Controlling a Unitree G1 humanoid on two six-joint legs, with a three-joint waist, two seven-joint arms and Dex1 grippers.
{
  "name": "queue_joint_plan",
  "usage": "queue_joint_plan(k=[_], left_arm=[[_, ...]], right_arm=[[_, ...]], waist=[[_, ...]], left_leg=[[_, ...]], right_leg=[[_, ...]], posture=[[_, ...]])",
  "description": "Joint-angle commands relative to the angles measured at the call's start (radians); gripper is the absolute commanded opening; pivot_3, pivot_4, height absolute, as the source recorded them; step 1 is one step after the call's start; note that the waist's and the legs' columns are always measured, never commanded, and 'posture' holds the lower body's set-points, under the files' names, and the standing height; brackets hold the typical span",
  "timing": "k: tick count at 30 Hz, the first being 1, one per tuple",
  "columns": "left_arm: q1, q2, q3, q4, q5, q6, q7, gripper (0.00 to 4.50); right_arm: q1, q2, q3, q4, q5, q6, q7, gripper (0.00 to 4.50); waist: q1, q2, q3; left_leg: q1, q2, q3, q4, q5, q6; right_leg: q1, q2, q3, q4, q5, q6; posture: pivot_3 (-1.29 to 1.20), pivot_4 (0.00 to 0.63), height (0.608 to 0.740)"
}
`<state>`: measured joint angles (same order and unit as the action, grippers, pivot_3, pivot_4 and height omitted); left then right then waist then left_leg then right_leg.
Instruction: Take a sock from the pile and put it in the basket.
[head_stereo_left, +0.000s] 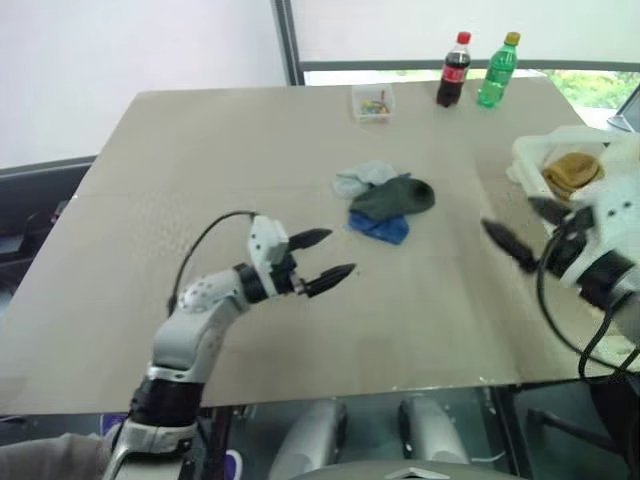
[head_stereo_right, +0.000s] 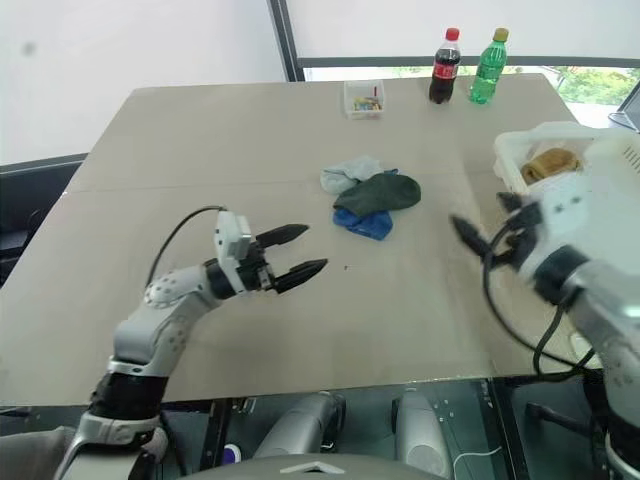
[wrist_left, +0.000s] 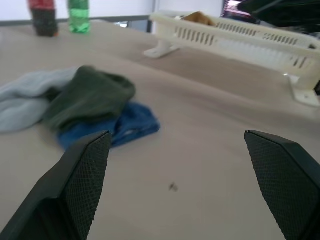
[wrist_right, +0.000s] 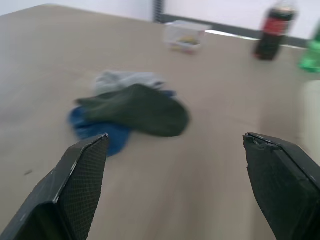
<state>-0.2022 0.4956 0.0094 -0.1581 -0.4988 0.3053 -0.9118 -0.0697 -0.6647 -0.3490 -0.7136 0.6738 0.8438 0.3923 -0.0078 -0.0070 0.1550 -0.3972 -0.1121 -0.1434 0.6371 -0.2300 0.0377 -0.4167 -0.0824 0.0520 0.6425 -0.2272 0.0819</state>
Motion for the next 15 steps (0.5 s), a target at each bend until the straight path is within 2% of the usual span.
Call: queue_joint_plan(k=[1,7,15], left_arm=[[0.063,0.059,0.071,-0.077,-0.021,0.008,-0.009,4.5],[0.163,0.121,0.144,-0.105,-0.016,-0.004,-0.002,4.5],[0.188,0.139,0.17,-0.123,-0.018,0.005,0.008,4.5]], right_arm=[[0.072,-0.04,0.029,-0.035,-0.075,-0.083,0.05,4.4],[0.232,-0.061,0.053,0.005,-0.159,-0.214,0.152,4.4],[0.276,-0.041,0.058,0.035,-0.193,-0.275,0.185,4.4]], waist=[[0.003,0.0,0.0],[0.018,0.0,0.0],[0.021,0.0,0.0]], left_leg=[[0.0,0.0,0.0,0.0,0.0,0.0],[0.0,0.0,-0.001,0.0,0.0,0.0],[0.001,0.0,-0.001,0.0,0.0,0.0]], right_leg=[[0.0,-0.001,0.0,0.0,0.0,0.0],[0.001,-0.004,-0.002,-0.001,0.0,0.0],[0.001,-0.004,-0.002,-0.001,0.0,0.0]], posture=[[0.0,0.15,0.74],[0.0,0.15,0.74],[0.0,0.15,0.74]])
